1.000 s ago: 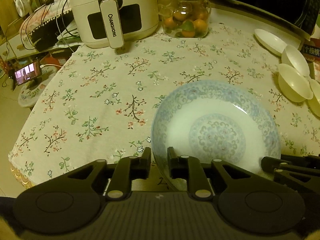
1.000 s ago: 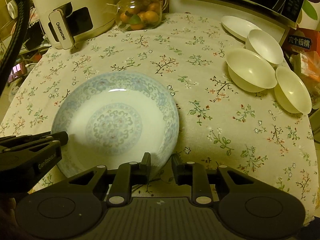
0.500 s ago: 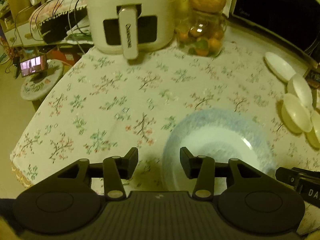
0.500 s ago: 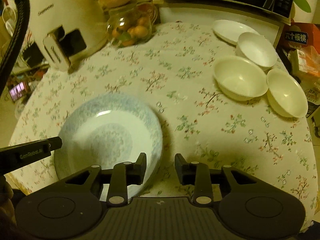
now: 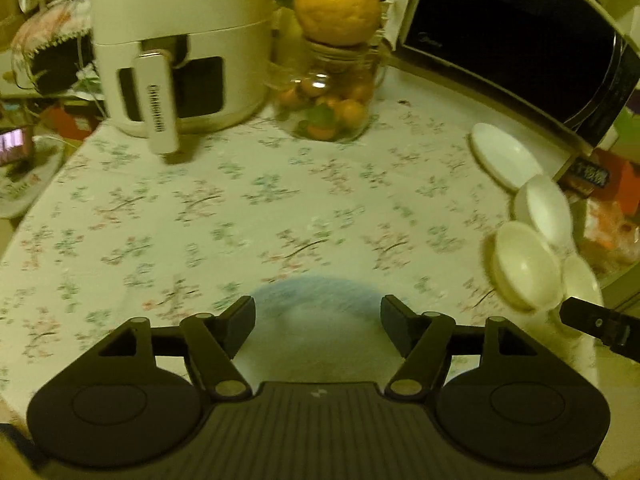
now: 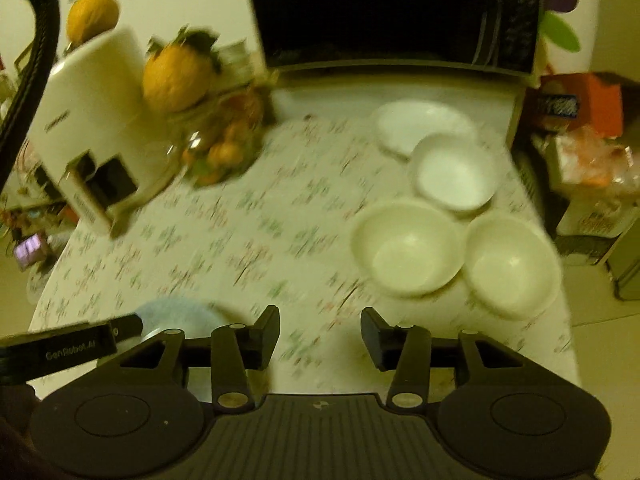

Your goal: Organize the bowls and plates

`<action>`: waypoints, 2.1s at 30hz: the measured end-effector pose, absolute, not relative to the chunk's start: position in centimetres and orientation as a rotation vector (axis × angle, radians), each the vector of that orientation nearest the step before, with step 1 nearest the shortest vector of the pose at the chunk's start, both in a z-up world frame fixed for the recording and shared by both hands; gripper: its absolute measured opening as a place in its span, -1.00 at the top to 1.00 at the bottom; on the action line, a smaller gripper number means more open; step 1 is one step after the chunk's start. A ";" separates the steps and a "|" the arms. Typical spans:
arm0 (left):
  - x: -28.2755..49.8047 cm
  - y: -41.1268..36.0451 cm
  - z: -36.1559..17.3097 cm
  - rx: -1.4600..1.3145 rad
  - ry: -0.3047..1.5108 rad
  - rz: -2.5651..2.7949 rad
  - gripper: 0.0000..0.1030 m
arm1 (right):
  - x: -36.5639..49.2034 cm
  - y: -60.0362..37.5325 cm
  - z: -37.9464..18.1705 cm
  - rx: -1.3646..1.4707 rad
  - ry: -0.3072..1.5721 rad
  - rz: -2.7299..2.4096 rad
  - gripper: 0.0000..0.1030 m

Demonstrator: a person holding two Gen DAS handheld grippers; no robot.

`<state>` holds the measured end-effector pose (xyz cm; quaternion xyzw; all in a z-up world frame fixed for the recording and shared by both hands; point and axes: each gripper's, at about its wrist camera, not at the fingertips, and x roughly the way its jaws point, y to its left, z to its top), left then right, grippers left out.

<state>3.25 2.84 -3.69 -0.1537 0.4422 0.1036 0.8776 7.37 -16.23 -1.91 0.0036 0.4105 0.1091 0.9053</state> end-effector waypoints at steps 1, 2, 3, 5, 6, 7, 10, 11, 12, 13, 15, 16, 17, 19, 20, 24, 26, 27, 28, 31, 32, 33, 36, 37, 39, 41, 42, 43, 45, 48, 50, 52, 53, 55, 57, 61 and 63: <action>3.8 2.6 -3.6 -0.320 0.919 0.206 -0.37 | 7.7 -16.9 -1.6 0.023 0.844 0.217 0.15; 4.2 2.3 -3.5 -0.314 0.914 0.199 -0.41 | 8.1 -17.5 -1.4 0.038 0.842 0.211 0.15; 4.6 1.9 -3.3 -0.307 0.909 0.192 -0.47 | 8.4 -18.1 -1.1 0.052 0.841 0.207 0.14; 5.6 1.3 -3.1 -0.297 0.898 0.176 -0.56 | 9.2 -19.3 -0.5 0.080 0.833 0.195 0.14; 6.0 1.0 -3.0 -0.296 0.891 0.169 -0.62 | 9.6 -19.9 -0.2 0.087 0.825 0.189 0.12; 6.5 0.7 -2.9 -0.296 0.884 0.163 -0.65 | 10.0 -20.5 0.2 0.090 0.814 0.180 0.08; 7.9 0.1 -2.7 -0.316 0.851 0.189 -0.78 | 11.1 -21.9 1.1 0.099 0.785 0.147 -0.03; 8.3 0.0 -2.7 -0.326 0.840 0.196 -0.82 | 11.7 -22.2 1.2 0.104 0.779 0.138 -0.03; 8.9 -0.1 -2.6 -0.336 0.832 0.196 -0.85 | 12.2 -22.6 1.3 0.110 0.773 0.130 -0.04; 9.6 -0.1 -2.6 -0.340 0.826 0.191 -0.86 | 12.7 -23.1 1.5 0.117 0.764 0.119 -0.04; 10.9 -0.4 -2.6 -0.324 0.805 0.183 -0.86 | 13.4 -24.1 1.9 0.125 0.747 0.103 -0.05; 11.7 -0.5 -2.6 -0.314 0.798 0.175 -0.86 | 14.0 -24.7 2.1 0.131 0.734 0.091 -0.07; 12.5 -0.7 -2.7 -0.310 0.791 0.158 -0.83 | 14.4 -25.3 2.3 0.138 0.725 0.081 -0.07; 13.8 -1.1 -2.8 -0.323 0.785 0.131 -0.80 | 15.6 -26.6 2.3 0.166 0.718 0.057 -0.08; 14.3 -1.4 -2.9 -0.331 0.785 0.122 -0.78 | 16.2 -27.2 2.2 0.186 0.718 0.046 -0.08; 16.8 -2.4 -3.4 -0.387 0.790 0.065 -0.75 | 18.8 -29.6 1.3 0.322 0.739 0.020 -0.08; 18.0 -2.9 -3.7 -0.419 0.789 0.054 -0.75 | 20.3 -30.4 0.9 0.387 0.741 0.020 -0.08; 18.5 -3.1 -3.9 -0.434 0.791 0.053 -0.74 | 20.9 -30.6 0.6 0.409 0.741 0.020 -0.08; 19.2 -3.4 -4.2 -0.449 0.799 0.054 -0.73 | 21.7 -30.9 0.4 0.430 0.743 0.018 -0.08; 21.3 -4.0 -5.2 -0.500 0.816 0.059 -0.70 | 24.0 -31.3 -0.4 0.456 0.759 0.012 -0.08; 22.0 -4.1 -5.5 -0.517 0.819 0.063 -0.70 | 24.8 -31.3 -0.6 0.455 0.765 0.014 -0.08; 22.7 -4.3 -5.9 -0.532 0.821 0.068 -0.69 | 25.6 -31.4 -0.8 0.450 0.769 0.017 -0.08; 24.5 -4.8 -6.8 -0.552 0.834 0.069 -0.67 | 27.9 -31.4 -1.5 0.431 0.778 0.029 -0.08; 25.1 -5.0 -7.2 -0.555 0.837 0.066 -0.67 | 28.8 -31.4 -1.9 0.427 0.788 0.034 -0.08; 26.2 -5.3 -7.6 -0.549 0.840 0.064 -0.67 | 30.2 -31.4 -2.4 0.410 0.808 0.048 -0.08; 27.2 -5.6 -8.1 -0.541 0.839 0.062 -0.67 | 31.7 -31.4 -3.0 0.390 0.826 0.060 -0.08; 27.7 -5.7 -8.4 -0.539 0.841 0.064 -0.67 | 32.4 -31.5 -3.3 0.388 0.836 0.065 -0.08; 28.0 -5.9 -8.6 -0.539 0.842 0.066 -0.67 | 33.1 -31.7 -3.6 0.391 0.847 0.073 -0.08; 28.7 -6.2 -9.2 -0.539 0.849 0.069 -0.67 | 34.1 -31.8 -4.2 0.400 0.864 0.096 -0.08; 29.6 -6.6 -10.0 -0.519 0.850 0.073 -0.67 | 35.3 -32.1 -5.1 0.425 0.871 0.108 -0.09; 30.0 -6.9 -10.5 -0.515 0.852 0.067 -0.67 | 36.1 -32.2 -6.2 0.452 0.885 0.114 -0.09; 30.5 -7.1 -10.9 -0.528 0.852 0.061 -0.67 | 36.8 -31.8 -7.1 0.459 0.902 0.119 -0.09; 30.6 -7.1 -11.1 -0.530 0.852 0.059 -0.66 | 37.1 -31.5 -7.5 0.455 0.911 0.120 -0.09; 30.9 -7.4 -11.2 -0.510 0.840 0.058 -0.65 | 37.6 -31.2 -8.1 0.460 0.921 0.125 -0.09; 31.2 -7.8 -11.3 -0.488 0.828 0.049 -0.57 | 37.9 -31.0 -8.4 0.476 0.926 0.134 -0.13; 31.4 -8.5 -11.3 -0.466 0.807 0.041 -0.43 | 38.2 -30.3 -8.6 0.428 0.931 0.131 -0.12; 31.9 -8.7 -11.6 -0.463 0.807 0.023 -0.10 | 38.4 -30.4 -8.9 0.430 0.939 0.127 -0.03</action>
